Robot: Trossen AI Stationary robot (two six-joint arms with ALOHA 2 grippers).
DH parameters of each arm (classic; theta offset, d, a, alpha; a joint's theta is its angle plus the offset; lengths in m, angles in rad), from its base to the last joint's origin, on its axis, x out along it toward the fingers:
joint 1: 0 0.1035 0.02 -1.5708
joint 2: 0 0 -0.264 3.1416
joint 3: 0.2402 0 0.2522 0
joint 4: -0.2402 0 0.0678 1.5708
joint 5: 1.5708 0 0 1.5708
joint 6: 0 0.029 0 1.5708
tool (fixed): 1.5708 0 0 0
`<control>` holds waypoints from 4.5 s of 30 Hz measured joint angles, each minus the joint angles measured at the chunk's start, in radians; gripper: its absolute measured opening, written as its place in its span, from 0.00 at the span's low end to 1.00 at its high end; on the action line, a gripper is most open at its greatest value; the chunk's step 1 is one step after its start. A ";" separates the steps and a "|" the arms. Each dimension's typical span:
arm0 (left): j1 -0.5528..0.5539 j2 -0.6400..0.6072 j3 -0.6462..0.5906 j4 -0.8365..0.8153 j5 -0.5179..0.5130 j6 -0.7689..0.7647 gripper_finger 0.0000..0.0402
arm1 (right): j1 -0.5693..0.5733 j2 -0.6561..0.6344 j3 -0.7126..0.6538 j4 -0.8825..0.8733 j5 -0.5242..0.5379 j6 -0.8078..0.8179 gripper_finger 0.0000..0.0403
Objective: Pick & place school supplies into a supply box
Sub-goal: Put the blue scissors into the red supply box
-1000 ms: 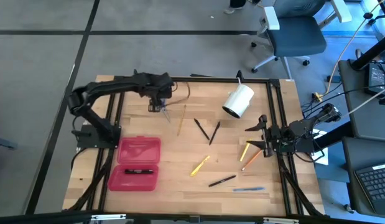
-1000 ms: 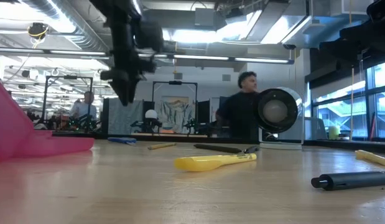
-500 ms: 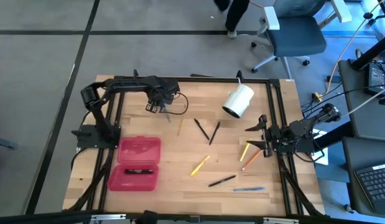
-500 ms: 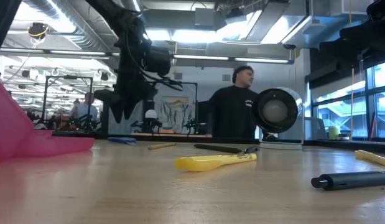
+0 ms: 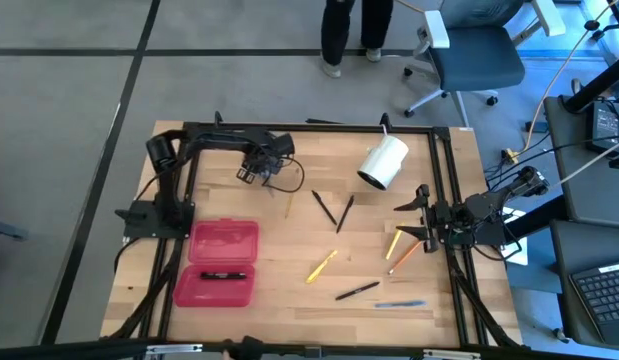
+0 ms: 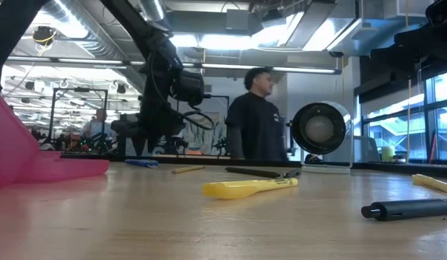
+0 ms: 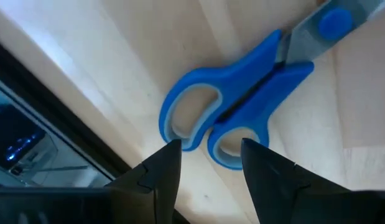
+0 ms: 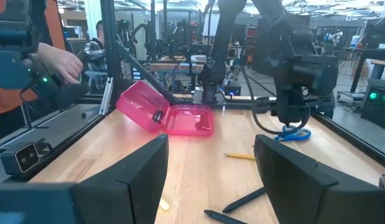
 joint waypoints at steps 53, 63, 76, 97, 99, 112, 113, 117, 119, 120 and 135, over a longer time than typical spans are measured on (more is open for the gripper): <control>-0.344 0.086 0.063 -0.017 0.466 -0.457 0.25 | 0.000 0.000 0.000 0.000 -0.001 0.056 0.60; -0.348 0.086 0.063 0.020 0.511 -0.576 0.25 | 0.000 0.000 0.000 0.000 -0.001 0.056 0.60; -0.348 0.052 0.060 0.024 0.509 -0.616 0.19 | 0.000 0.000 0.000 0.000 -0.001 0.055 0.60; -0.415 -0.281 0.060 -0.349 0.632 -0.946 0.18 | 0.000 0.000 0.000 0.000 -0.001 0.053 0.60; -0.439 -0.328 0.061 -0.398 0.676 -1.024 0.18 | 0.000 0.000 0.000 0.000 -0.001 0.052 0.60; -0.710 -0.417 0.036 -0.454 0.662 -1.419 0.19 | 0.000 0.000 0.000 0.000 -0.001 0.063 0.60; -0.728 -0.416 0.020 -0.456 0.664 -1.456 0.19 | 0.000 0.000 0.000 0.000 -0.001 0.076 0.60; -0.814 -0.416 -0.039 -0.454 0.679 -1.551 0.18 | 0.000 0.000 0.000 0.000 -0.001 0.081 0.60; -0.854 -0.416 -0.059 -0.457 0.694 -1.590 0.18 | 0.000 0.000 0.000 0.001 -0.001 0.081 0.60; -0.875 -0.416 -0.063 -0.456 0.697 -1.614 0.18 | 0.000 0.000 0.000 0.002 -0.001 0.081 0.60; -1.193 -0.459 -0.067 -0.453 0.662 -2.066 0.19 | 0.000 0.000 0.000 0.030 -0.001 0.082 0.60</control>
